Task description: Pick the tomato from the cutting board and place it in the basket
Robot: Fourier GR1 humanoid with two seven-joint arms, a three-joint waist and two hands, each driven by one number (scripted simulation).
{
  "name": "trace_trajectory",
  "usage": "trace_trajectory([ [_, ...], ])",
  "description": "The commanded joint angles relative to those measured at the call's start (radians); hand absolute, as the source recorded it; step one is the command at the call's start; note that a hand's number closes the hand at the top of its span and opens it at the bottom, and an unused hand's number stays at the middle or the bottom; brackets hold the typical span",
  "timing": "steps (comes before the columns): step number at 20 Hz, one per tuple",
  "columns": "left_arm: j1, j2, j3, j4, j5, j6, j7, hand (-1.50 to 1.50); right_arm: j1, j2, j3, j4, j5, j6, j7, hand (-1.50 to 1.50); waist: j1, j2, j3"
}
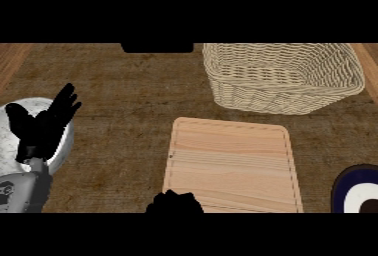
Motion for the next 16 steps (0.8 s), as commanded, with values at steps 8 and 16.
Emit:
trace_trajectory([
  [8,-0.017,0.003,-0.006,0.012,-0.001,-0.008,0.019,0.0,-0.141,0.058,-0.171,-0.249,0.058,0.107,0.188,1.5,0.013,0.009,-0.001],
  [16,-0.021,0.004,0.002,0.024,0.001,-0.012,-0.008,0.0,-0.144,0.058,-0.257,-0.233,0.195,0.119,0.236,1.5,0.021,0.017,-0.002],
])
